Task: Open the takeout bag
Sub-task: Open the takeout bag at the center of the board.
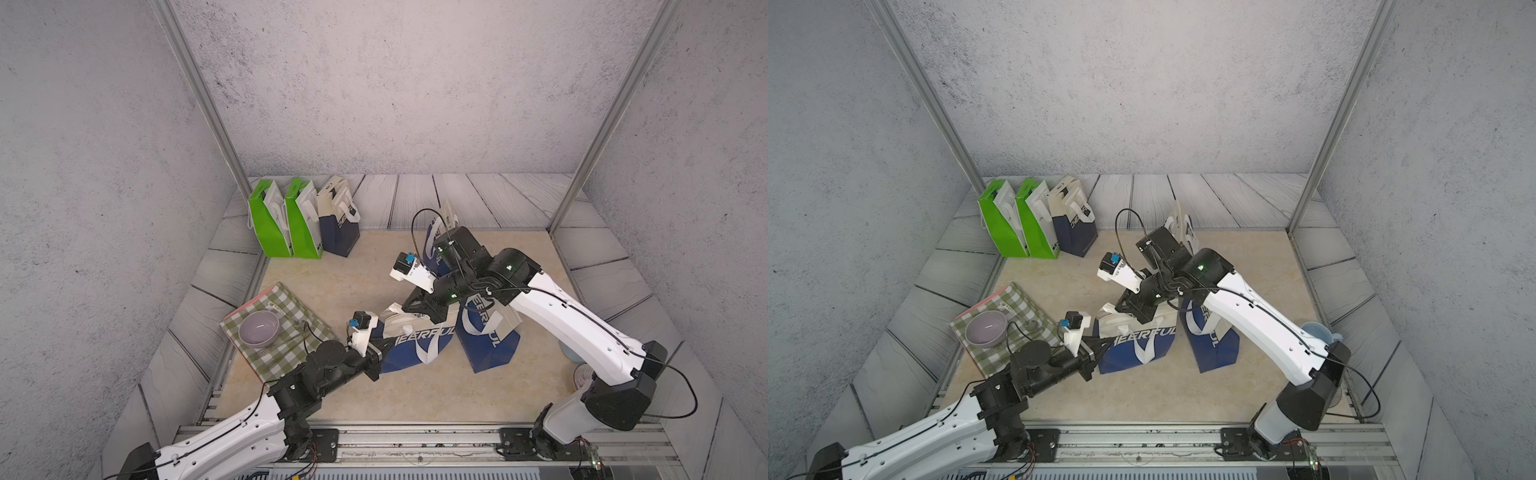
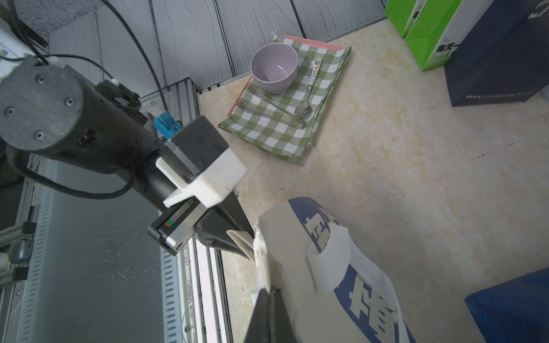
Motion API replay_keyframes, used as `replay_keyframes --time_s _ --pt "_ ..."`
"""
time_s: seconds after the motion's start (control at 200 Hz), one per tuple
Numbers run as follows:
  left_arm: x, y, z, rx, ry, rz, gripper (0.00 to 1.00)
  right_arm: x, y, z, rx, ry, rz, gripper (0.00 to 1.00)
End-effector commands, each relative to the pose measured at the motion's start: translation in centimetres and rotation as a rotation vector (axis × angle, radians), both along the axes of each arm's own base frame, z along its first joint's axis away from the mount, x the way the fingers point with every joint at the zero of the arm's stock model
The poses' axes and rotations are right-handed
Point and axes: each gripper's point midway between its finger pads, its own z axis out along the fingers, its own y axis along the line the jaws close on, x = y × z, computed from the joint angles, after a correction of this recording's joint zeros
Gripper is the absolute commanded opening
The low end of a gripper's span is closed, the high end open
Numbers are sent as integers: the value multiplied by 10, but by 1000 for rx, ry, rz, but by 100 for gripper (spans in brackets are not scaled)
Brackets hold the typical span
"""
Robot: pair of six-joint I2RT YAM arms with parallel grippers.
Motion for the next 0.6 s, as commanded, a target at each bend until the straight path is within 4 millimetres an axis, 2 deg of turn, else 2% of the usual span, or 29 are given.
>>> replay_keyframes --time_s 0.0,0.59 --pt "1 9 -26 76 31 31 0 4 -6 15 21 -15 -27 0" --pt "2 8 -25 81 25 30 0 5 -7 13 -1 2 -36 0"
